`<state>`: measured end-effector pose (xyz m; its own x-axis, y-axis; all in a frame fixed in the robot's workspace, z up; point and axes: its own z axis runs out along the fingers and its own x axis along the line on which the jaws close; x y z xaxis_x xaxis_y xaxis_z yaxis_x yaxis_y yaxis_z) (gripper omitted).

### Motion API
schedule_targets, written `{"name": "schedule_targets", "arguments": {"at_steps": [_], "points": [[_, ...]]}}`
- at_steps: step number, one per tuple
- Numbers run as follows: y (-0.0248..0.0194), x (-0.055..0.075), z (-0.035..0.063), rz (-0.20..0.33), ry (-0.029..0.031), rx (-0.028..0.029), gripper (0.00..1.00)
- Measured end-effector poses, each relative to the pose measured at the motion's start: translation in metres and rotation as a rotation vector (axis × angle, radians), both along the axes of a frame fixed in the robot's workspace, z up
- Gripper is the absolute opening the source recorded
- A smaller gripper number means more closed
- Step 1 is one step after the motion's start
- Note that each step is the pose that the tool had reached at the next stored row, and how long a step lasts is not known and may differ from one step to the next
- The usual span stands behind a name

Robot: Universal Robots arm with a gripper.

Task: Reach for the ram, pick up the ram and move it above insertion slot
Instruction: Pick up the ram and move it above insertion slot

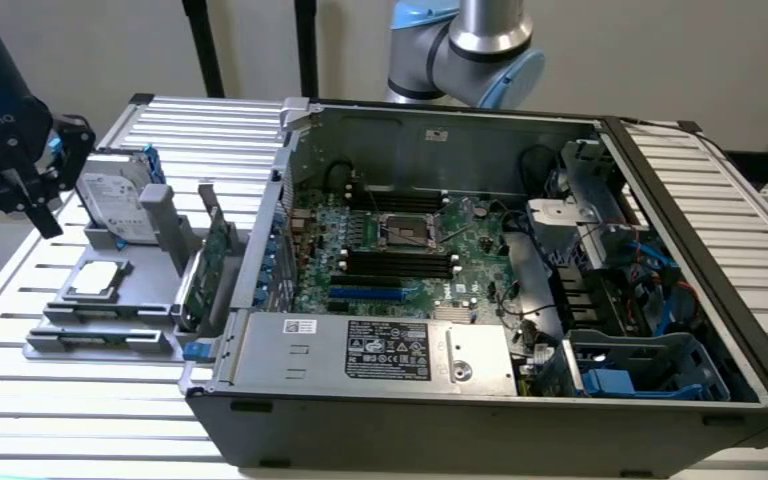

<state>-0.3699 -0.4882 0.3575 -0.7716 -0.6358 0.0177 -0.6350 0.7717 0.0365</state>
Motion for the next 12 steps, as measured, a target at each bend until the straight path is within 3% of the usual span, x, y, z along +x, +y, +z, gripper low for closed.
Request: {"name": "schedule_targets", "arguments": {"at_steps": [12], "points": [[0.0,0.0,-0.0003,0.219,0.0001,-0.0001,0.11]]}}
